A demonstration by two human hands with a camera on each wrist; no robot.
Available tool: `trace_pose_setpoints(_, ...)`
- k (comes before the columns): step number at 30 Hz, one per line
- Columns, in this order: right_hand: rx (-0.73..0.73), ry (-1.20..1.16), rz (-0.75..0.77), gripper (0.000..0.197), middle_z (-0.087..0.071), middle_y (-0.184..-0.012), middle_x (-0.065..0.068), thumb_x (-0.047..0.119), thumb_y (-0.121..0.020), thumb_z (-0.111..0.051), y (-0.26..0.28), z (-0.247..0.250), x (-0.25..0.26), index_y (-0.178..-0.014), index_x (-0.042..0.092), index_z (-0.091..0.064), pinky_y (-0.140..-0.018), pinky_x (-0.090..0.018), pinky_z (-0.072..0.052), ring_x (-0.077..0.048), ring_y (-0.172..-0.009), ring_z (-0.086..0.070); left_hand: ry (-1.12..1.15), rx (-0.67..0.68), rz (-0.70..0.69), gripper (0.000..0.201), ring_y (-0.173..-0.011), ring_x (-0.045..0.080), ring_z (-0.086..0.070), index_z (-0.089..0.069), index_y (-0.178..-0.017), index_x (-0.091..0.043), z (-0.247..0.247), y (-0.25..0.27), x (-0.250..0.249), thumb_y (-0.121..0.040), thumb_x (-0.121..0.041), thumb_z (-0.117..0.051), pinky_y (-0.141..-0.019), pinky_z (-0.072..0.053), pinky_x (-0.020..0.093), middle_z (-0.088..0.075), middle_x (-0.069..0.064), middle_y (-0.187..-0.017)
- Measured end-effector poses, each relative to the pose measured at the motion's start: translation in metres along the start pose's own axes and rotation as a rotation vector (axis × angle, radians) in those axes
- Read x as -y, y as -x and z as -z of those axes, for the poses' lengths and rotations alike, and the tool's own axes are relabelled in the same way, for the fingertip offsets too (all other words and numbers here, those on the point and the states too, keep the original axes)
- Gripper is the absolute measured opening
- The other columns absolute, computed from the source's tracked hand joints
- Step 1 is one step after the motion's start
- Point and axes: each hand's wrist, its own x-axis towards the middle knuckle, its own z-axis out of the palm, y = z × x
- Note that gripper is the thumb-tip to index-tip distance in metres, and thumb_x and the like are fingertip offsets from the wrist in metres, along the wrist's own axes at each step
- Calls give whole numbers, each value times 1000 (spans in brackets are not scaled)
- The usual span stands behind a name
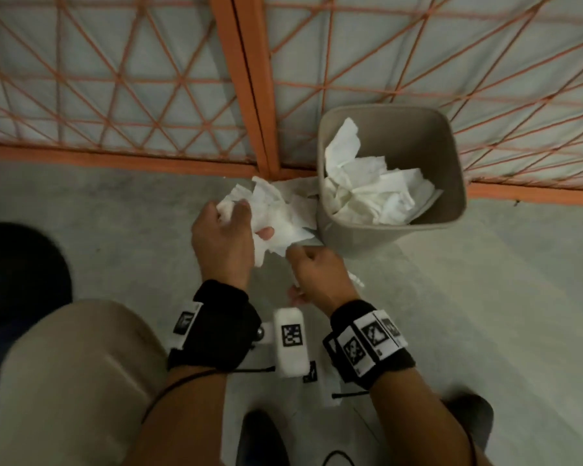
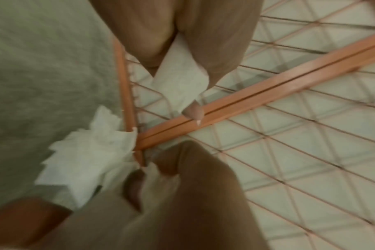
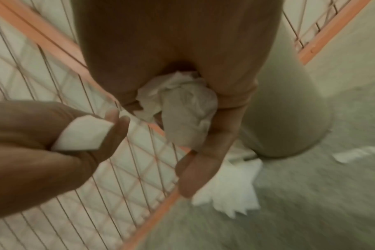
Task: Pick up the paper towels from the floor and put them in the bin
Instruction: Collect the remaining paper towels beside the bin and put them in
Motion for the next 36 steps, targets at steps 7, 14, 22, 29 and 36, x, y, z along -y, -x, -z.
trace_pose_setpoints(7, -60, -158, 155, 8, -64, -80, -14, 11, -92, -50, 29, 80, 64, -99, 9, -47, -46, -39, -58, -26, -46, -64, 9, 434, -196, 35, -50, 22, -54, -39, -117, -18, -28, 13, -89, -84, -5, -40, -44, -46, 27, -65, 14, -78)
trace_pose_setpoints(14, -348, -47, 234, 20, -55, -63, 0, 16, -83, -41, 18, 148, 84, -70, 25, -53, -45, -22, -32, -15, -49, -44, -347, 585, -401, 16, -79, 30, -59, -51, -69, -30, -103, 12, -106, -79, -27, -39, -74, -51, 44, -61, 2, -74)
trace_pose_setpoints(22, -351, 132, 174, 51, -65, -110, -10, 40, -77, -53, -28, 159, 89, -115, 7, -58, -87, -40, -55, -26, -98, -64, -642, 809, -386, 38, -114, 34, -57, -61, -101, -25, -153, -3, -88, -82, -42, -32, -88, -43, 37, -63, 12, -120)
trace_pose_setpoints(29, -348, 280, 251, 46, -51, -138, -5, 27, -88, -56, -13, 151, 89, -134, 21, -53, -91, -23, -41, -21, -121, -52, -42, 526, -301, 49, -136, 11, -43, -48, -140, -17, -84, -51, -59, -92, -14, -38, -115, -32, 25, -49, 1, -147)
trace_pose_setpoints(36, -228, 154, 564, 17, -66, -84, 13, 19, -93, -54, 22, 58, 99, -99, 21, -69, -77, -17, -50, -7, -76, -65, -607, 353, -70, 38, -113, 31, -60, -66, -108, -10, -25, -109, 36, -84, -26, -42, -90, -44, 31, -65, 12, -123)
